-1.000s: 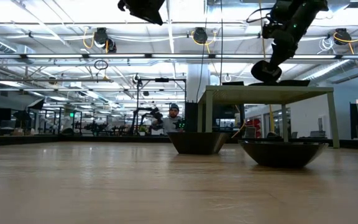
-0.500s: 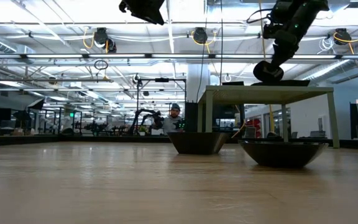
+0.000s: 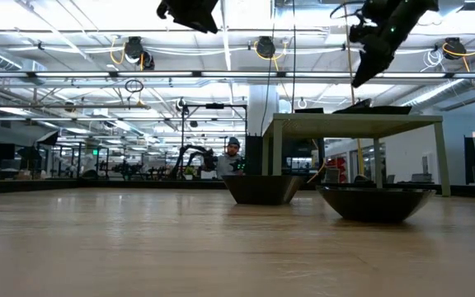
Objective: Pick & Place Mini shaped plates
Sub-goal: Stack the top leaf-shaped plate on top of the leaf-shaped plate on the shelf
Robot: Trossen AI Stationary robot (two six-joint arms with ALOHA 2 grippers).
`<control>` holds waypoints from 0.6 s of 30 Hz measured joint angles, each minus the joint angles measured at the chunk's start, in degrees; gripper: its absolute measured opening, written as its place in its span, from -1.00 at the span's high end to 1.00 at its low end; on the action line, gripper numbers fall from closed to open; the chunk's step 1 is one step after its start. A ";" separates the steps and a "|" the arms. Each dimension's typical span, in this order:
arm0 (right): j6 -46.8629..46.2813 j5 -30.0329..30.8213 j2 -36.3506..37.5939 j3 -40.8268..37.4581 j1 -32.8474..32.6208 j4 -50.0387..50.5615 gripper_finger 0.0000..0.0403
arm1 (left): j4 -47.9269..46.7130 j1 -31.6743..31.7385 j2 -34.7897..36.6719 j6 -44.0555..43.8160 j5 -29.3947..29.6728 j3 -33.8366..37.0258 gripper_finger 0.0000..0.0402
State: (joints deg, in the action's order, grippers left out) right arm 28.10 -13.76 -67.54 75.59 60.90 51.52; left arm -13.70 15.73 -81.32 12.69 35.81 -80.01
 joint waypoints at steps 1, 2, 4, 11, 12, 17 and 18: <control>0.00 0.02 0.66 0.00 -0.08 -1.20 0.32 | -0.36 0.00 0.00 -1.06 -0.03 0.00 0.21; 0.00 0.04 1.45 0.00 -0.26 -2.57 0.30 | -1.04 0.00 0.00 -2.23 -0.28 0.00 0.21; -0.49 0.05 3.26 0.00 -0.90 -5.33 0.28 | -2.56 0.00 0.00 -4.78 -1.63 0.00 0.21; -15.48 -6.25 7.01 0.00 -4.83 -8.91 0.35 | -9.68 -0.04 0.00 -18.66 -8.56 0.00 0.21; -17.04 -7.41 7.02 -0.01 -5.62 -8.17 0.37 | -11.11 -0.04 0.00 -20.93 -10.26 0.00 0.21; -14.74 -6.51 7.29 -4.35 -11.16 -8.31 0.41 | -18.67 -0.42 -0.66 -30.70 -19.45 0.04 0.21; -13.23 -3.19 7.35 -5.49 -11.88 -8.60 0.41 | -20.17 -0.60 -0.66 -32.48 -20.52 0.07 0.21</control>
State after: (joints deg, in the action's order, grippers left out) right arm 14.87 -16.95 -60.18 70.10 49.03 42.92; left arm -33.87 15.13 -81.97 -19.79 15.29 -79.94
